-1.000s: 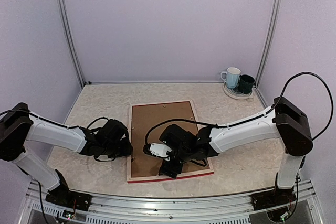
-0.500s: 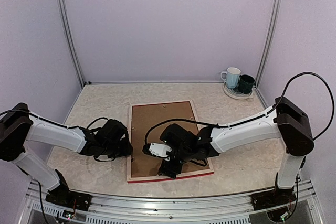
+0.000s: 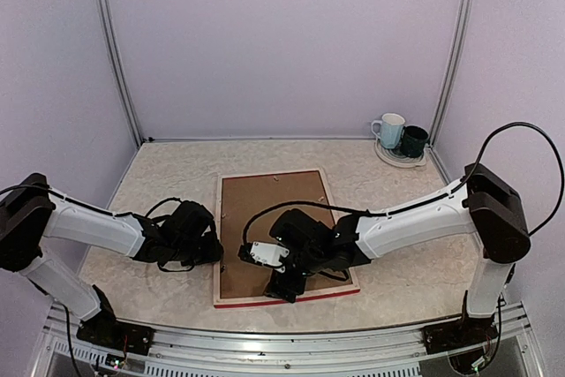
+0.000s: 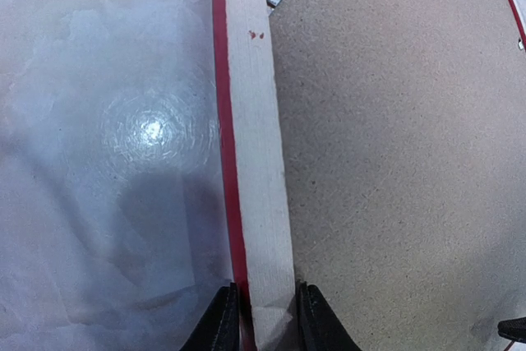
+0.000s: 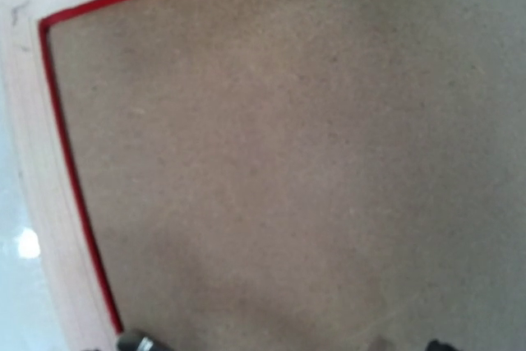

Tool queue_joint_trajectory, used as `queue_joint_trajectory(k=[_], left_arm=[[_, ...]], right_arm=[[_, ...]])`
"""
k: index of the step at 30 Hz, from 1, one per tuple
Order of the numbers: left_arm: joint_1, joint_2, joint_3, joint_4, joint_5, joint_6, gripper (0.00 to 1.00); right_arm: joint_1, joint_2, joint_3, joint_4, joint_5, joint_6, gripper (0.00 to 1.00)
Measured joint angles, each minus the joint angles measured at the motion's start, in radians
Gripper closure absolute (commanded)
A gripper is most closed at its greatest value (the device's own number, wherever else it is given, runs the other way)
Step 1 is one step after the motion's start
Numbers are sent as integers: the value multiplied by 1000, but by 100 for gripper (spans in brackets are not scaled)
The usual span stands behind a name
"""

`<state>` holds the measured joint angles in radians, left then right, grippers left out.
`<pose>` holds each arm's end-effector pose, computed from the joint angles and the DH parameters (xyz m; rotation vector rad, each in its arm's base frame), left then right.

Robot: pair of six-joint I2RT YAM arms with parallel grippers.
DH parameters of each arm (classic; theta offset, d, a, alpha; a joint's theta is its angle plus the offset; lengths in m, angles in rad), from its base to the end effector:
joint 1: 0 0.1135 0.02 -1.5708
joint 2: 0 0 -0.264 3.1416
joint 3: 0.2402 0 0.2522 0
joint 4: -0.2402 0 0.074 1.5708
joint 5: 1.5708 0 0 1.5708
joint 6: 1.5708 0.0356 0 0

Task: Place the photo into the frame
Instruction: Press the fastener onto the backboard.

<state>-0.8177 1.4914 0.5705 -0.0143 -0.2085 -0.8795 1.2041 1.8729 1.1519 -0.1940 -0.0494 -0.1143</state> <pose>0.1830 -0.1844 0.1304 -0.1654 2.5298 -0.4502 0.1378 0.3637 0.1621 -1.5846 2.0100 0.5053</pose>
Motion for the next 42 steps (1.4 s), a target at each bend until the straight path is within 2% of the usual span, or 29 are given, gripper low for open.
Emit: queue_joint_trajectory(k=[12, 26, 35, 42], left_arm=[[1, 0, 0, 0, 0, -3, 74], [4, 0, -1, 2, 7, -3, 74], [10, -8, -6, 7, 12, -2, 74], [44, -78, 10, -61, -3, 25, 62]], right_arm=[[3, 35, 14, 14, 19, 4, 15], [5, 48, 16, 54, 145, 13, 15], [3, 23, 16, 63, 147, 32, 14], [-57, -97, 16, 63, 124, 100, 15]])
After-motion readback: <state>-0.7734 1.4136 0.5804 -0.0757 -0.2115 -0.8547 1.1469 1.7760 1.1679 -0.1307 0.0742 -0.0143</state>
